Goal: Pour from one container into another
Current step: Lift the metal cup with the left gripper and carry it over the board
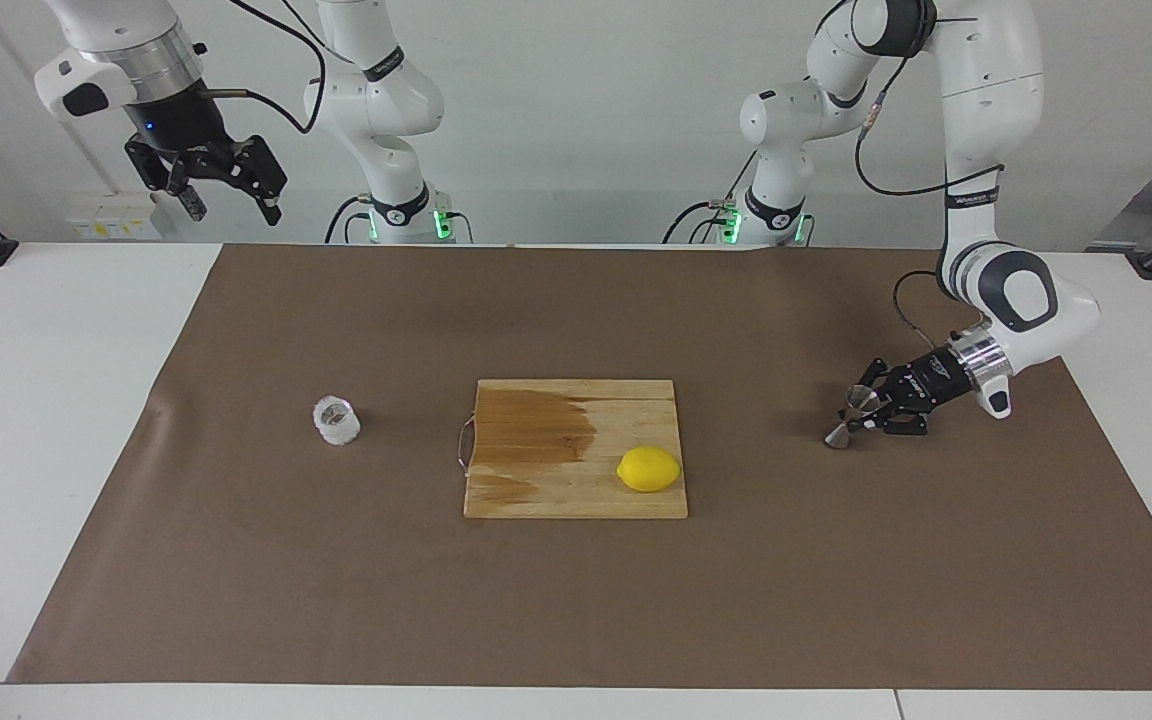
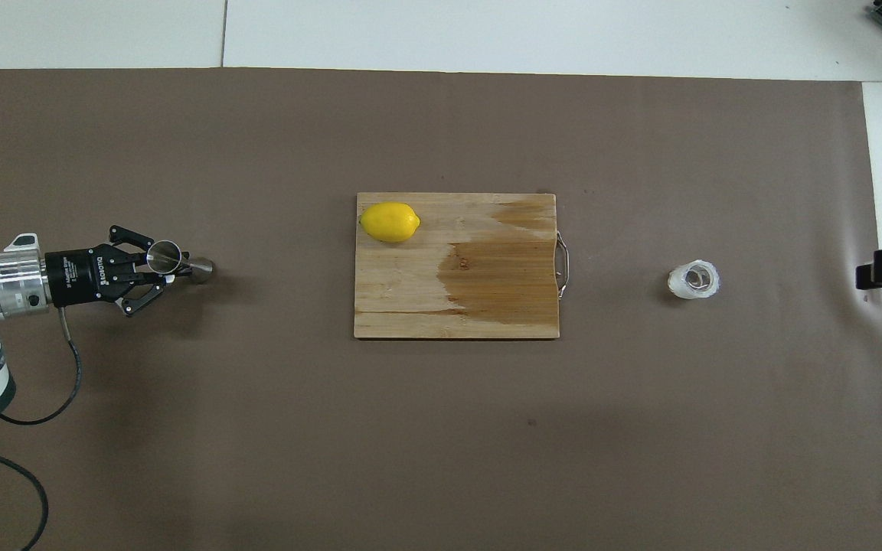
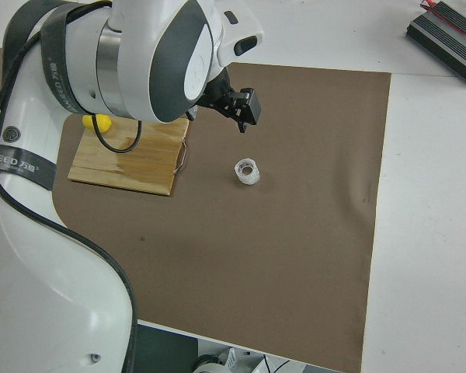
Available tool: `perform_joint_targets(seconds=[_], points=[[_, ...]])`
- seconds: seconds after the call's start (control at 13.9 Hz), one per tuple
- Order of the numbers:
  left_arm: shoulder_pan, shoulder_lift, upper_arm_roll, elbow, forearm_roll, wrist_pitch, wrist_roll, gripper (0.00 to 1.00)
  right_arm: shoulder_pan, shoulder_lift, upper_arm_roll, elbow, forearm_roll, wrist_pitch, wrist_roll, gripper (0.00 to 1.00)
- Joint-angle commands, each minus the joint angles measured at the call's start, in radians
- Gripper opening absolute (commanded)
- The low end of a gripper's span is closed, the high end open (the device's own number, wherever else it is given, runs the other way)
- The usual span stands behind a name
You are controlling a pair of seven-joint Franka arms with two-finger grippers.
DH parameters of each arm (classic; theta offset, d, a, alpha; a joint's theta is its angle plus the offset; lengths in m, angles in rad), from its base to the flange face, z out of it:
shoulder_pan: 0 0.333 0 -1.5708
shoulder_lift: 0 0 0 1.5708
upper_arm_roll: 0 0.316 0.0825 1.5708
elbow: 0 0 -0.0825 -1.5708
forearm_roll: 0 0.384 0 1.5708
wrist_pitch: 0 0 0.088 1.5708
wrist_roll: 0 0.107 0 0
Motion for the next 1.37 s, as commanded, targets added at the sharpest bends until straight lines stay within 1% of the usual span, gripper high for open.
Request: perform_joint_targets(seconds=[0.0, 0.14, 0.36, 0.51, 0.65, 0.79, 1.16, 1.3], points=[[-0.014, -0.034, -0.004, -0.014, -0.069, -0.049, -0.008, 0.00, -0.004, -0.012, 0.000, -0.007, -0.011, -0.013, -0.016, 1.00], [-0.030, -0.037, -0.019, 0.000, -0.103, -0.083, -0.006, 0.00, -0.004, -0.012, 0.000, -0.007, -0.011, -0.013, -0.016, 1.00], [-0.111, -0.077, -0.027, 0.002, -0.134, -0.071, -0.017, 0.00, -0.004, -0.012, 0.000, -0.007, -0.011, -0.011, -0.016, 1.00], [-0.168, -0.106, -0.028, 0.002, -0.172, -0.045, -0.075, 0.00, -0.004, -0.012, 0.000, -0.007, -0.011, -0.013, -0.016, 1.00], [-0.265, -0.140, -0.028, 0.000, -0.206, 0.053, -0.153, 0.00, -0.004, -0.012, 0.000, -0.007, -0.011, -0.013, -0.016, 1.00], [-0.360, -0.147, -0.030, -0.003, -0.279, 0.145, -0.192, 0.00, -0.004, -0.012, 0.000, -0.007, -0.011, -0.011, -0.016, 1.00], [-0.556, -0.132, -0.028, 0.002, -0.454, 0.338, -0.195, 0.00, -0.004, -0.012, 0.000, -0.007, -0.011, -0.013, -0.016, 1.00], [-0.610, -0.123, -0.030, 0.014, -0.508, 0.409, -0.196, 0.00, -0.004, -0.012, 0.000, -0.007, -0.011, -0.013, -0.016, 1.00]])
